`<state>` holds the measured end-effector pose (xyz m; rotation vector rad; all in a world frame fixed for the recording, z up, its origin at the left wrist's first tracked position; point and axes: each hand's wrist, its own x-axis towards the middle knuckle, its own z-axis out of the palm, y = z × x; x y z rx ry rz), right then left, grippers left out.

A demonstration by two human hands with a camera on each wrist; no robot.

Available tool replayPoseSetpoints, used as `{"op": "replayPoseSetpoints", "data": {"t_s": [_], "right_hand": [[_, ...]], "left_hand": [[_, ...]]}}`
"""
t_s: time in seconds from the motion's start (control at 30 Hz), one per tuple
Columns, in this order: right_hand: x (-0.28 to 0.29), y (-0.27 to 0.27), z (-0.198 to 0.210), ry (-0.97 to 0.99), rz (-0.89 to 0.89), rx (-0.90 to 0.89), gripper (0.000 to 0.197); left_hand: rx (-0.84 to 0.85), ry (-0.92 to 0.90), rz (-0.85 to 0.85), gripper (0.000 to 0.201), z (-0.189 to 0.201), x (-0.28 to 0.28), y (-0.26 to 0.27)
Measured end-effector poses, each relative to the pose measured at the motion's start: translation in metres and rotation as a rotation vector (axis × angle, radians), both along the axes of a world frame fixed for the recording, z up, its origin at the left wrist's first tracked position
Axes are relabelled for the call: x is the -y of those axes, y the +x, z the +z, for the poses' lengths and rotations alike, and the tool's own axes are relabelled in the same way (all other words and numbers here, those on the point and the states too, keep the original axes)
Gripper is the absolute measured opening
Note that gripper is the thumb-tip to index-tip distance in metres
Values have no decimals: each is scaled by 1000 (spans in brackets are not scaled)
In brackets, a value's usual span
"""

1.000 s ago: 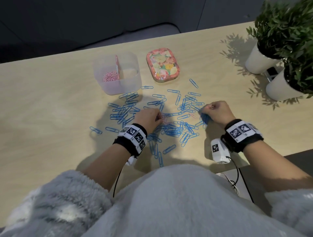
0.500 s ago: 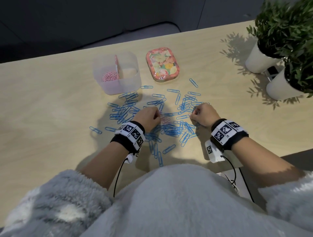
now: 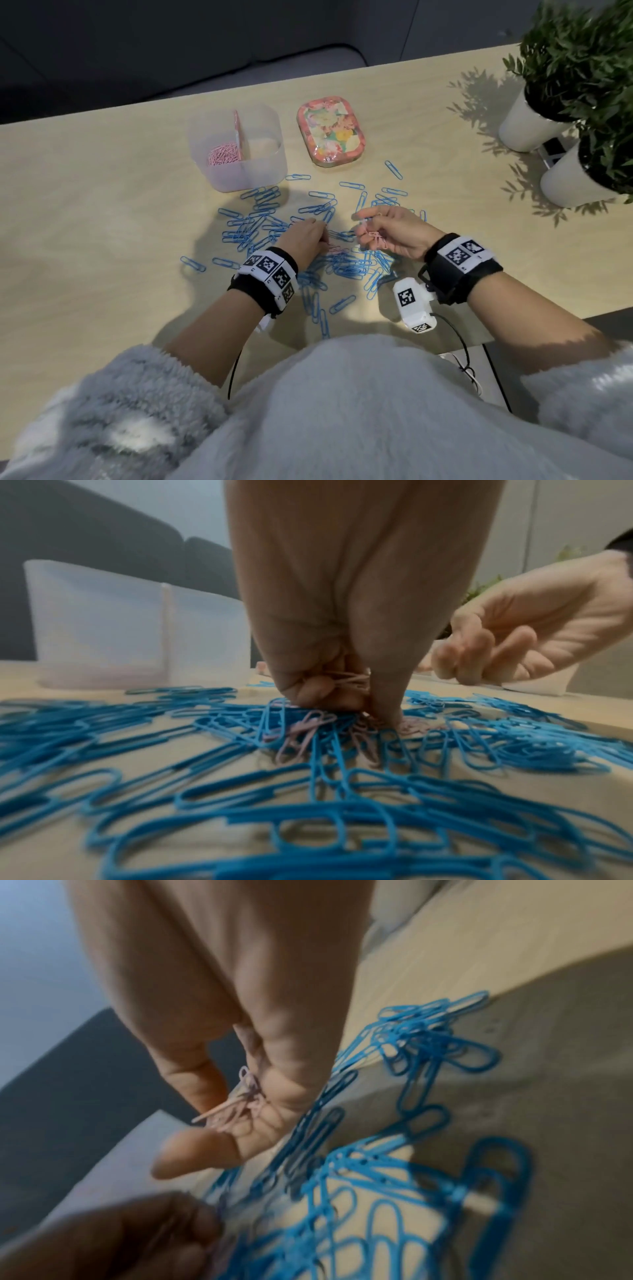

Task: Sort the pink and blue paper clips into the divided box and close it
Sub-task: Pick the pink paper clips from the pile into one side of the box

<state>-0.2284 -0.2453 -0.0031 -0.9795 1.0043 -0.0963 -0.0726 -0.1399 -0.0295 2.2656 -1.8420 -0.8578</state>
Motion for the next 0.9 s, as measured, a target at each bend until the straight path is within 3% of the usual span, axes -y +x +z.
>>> {"op": "replayPoseSetpoints", "data": {"t_s": [0.1, 0.23, 0.33, 0.43, 0.53, 0.6, 0.73, 0.9], "right_hand": [[-15, 9, -11, -260, 210, -132, 14], [-29, 8, -29, -763, 529, -353, 36], [-38, 0, -30, -860, 667, -478, 25], [-37, 1, -22, -867, 681, -465, 23], [-31, 12, -11, -1036, 712, -448, 7], [-28, 20, -10, -1164, 819, -443, 17], [-27, 24, -12, -1272, 943, -456, 19], [-26, 24, -12, -1282, 1002, -462, 18]], "left_hand": [[5, -35, -14, 18, 1, -4, 2], [64, -26, -53, 20, 3, -4, 0], [123, 18, -81, 21, 7, -1, -2], [258, 34, -114, 27, 11, 2, -10], [338, 36, -134, 32, 10, 4, -14], [332, 45, -167, 34, 10, 2, -11], [198, -38, -87, 26, 14, -9, 1], [-180, -259, 344, 14, 41, -18, 47]]}}
